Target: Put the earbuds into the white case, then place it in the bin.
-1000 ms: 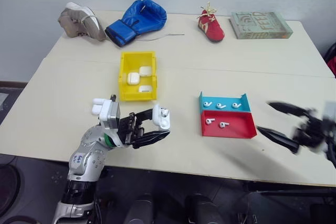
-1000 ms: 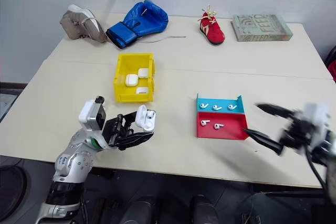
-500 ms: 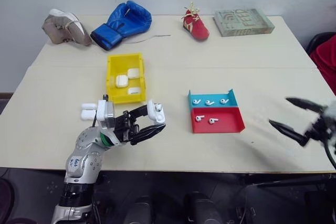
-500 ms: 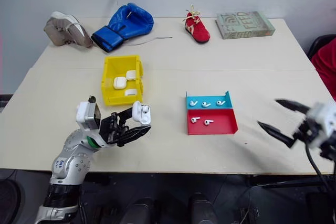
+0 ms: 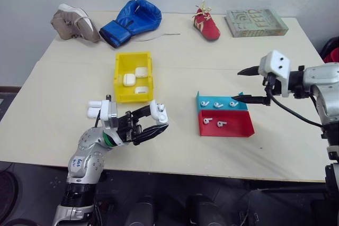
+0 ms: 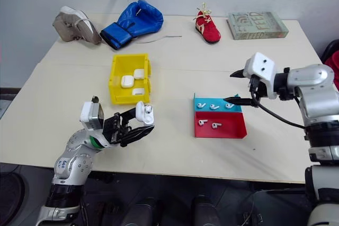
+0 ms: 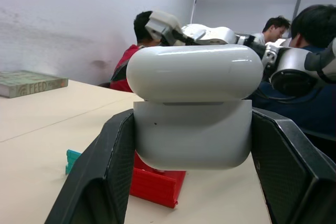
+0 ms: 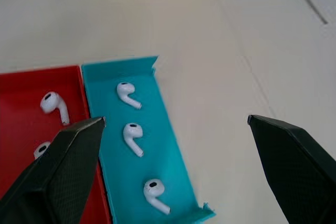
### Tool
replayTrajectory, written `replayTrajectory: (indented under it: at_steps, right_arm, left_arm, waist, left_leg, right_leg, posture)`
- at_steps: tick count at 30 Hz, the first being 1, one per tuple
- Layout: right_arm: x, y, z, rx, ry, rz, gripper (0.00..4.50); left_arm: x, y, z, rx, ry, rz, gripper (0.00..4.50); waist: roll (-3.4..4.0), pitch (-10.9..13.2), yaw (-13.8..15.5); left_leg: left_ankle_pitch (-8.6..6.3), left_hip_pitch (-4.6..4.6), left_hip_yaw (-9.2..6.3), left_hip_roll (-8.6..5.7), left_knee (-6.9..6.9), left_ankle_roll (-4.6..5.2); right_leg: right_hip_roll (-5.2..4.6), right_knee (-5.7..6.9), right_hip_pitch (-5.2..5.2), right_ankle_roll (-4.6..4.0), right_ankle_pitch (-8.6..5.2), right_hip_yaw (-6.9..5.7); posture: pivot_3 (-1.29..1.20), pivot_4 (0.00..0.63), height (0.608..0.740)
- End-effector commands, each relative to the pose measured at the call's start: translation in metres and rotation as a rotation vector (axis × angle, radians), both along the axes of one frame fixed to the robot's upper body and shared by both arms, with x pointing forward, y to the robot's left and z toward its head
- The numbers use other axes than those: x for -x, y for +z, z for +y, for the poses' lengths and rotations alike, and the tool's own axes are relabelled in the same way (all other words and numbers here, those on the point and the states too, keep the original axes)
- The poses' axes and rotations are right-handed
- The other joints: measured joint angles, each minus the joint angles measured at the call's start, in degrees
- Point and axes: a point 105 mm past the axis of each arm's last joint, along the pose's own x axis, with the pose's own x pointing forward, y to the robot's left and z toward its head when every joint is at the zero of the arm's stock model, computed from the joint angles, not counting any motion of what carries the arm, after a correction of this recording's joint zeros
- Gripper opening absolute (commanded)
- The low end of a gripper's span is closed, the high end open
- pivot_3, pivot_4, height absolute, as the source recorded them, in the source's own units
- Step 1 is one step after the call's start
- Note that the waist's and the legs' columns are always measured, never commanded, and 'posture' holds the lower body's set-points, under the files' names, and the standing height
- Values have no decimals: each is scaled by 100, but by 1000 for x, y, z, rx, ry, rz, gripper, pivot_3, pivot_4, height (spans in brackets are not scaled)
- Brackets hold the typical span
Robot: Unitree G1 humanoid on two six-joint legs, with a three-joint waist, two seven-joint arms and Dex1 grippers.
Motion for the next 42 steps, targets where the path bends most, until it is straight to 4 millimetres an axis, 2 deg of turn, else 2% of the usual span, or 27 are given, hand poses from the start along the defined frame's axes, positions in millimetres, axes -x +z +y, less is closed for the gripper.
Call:
replayTrajectory:
  at_steps: [1,5,6,9,18,26,32,42]
  right_arm:
    - [-7,-7,-11,152,13,19,4465]
    - [-20,-8,-12,204,7,11,3643]
    - [-24,-8,-10,218,7,6,3197]
    - [-29,-11,-8,261,33,9,2238]
    - [-36,-19,9,396,87,82,2238]
    - [-37,-22,14,558,124,118,2238]
    - [-39,-27,21,610,162,97,2238]
    - [-41,-34,20,658,175,95,2238]
  left_arm:
    - [3,8,-2,8,5,-45,2798]
    - [4,7,-3,12,10,-45,2798]
    - [4,7,-4,12,11,-44,2798]
    - [6,6,-5,11,11,-44,2798]
    - [9,6,-7,14,14,-43,2798]
    - [10,5,-9,19,22,-44,2798]
    - [9,5,-10,25,29,-44,2798]
    - [9,5,-9,25,38,-47,2798]
  waist:
    - [0,0,1]
    - [0,1,-17]
    - [0,1,-19]
    - [0,2,-48]
    - [1,2,-113]
    - [1,2,-145]
    - [2,2,-148]
    - [2,2,-150]
  left_leg:
    - [0,0,0,0,0,0]
    - [0,0,2,-1,2,0]
    - [0,0,2,0,4,0]
    - [1,0,3,0,4,-2]
    - [1,0,0,0,7,-2]
    - [1,0,-1,0,7,-3]
    - [2,1,-1,0,8,-5]
    - [2,1,-1,-1,8,-5]
  right_leg:
    - [0,2,0,0,0,-1]
    - [-1,-1,0,0,0,-1]
    - [0,3,-1,0,0,-3]
    - [0,7,-3,0,0,-3]
    - [-1,15,-3,0,0,-5]
    - [-1,17,-3,0,0,-6]
    - [-1,19,-5,0,0,-7]
    - [-2,21,-5,0,0,-7]
  posture:
    - [0,150,740]
    - [0,150,740]
    - [0,150,740]
    - [0,150,740]
    - [0,150,740]
    - [0,150,740]
    - [0,150,740]
    - [0,150,740]
